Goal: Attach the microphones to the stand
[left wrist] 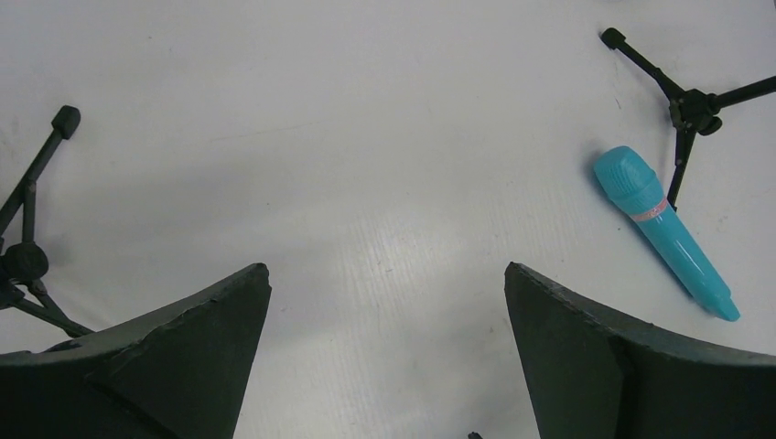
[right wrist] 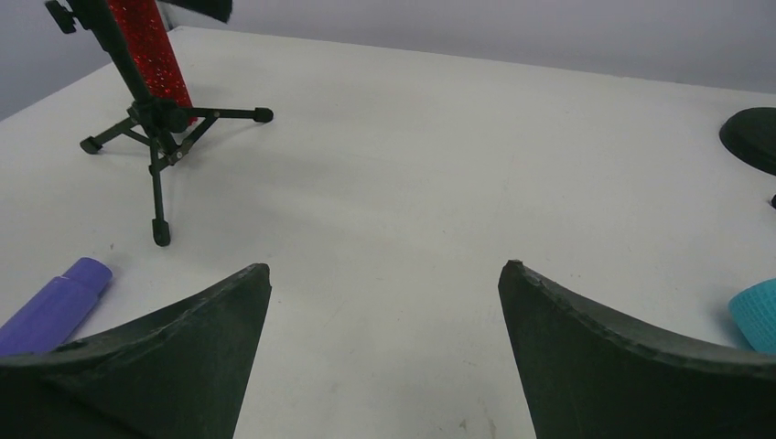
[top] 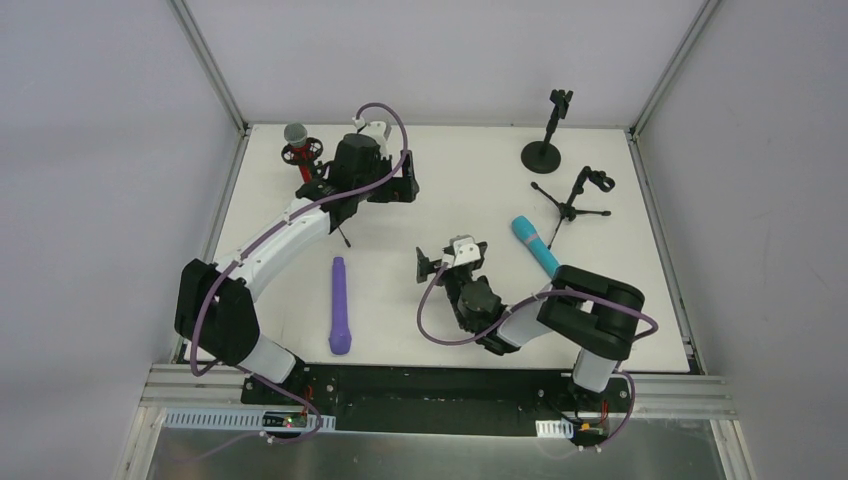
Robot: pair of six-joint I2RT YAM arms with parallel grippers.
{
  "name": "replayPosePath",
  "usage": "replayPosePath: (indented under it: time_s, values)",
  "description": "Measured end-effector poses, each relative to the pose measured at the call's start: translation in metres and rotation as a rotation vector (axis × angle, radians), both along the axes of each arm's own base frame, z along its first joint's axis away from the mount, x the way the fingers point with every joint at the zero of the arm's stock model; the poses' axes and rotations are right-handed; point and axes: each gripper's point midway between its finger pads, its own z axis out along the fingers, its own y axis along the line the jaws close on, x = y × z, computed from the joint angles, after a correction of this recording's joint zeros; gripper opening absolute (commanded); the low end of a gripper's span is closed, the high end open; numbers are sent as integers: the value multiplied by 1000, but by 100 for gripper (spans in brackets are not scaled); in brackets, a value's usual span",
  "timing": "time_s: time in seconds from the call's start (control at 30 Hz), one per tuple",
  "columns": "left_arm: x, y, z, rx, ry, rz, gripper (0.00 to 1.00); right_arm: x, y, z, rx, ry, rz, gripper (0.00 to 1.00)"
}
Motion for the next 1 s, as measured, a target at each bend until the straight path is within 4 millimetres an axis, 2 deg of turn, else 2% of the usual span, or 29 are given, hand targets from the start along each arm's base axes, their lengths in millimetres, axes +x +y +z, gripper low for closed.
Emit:
replayPosePath:
  time_s: [0.1, 0.27, 0.5, 0.7, 1.0]
  values:
    - [-1, -4, -8, -13, 32, -8, 99, -2, 1, 11, 17, -11, 18, 99]
    - [-4, -10, -27, -30, 104, -11, 99, -10, -3, 40, 76, -8, 57, 99]
    - [-7, -14, -43, -36, 165, -11, 99, -14, -16, 64, 133, 132, 117, 99]
    - [-9, -12, -45, -33, 181, 0, 99, -6, -55, 83, 238, 301, 62, 99]
    - [-11, -11, -45, -31, 188, 5, 99, 31, -147, 105, 385, 535, -101, 99]
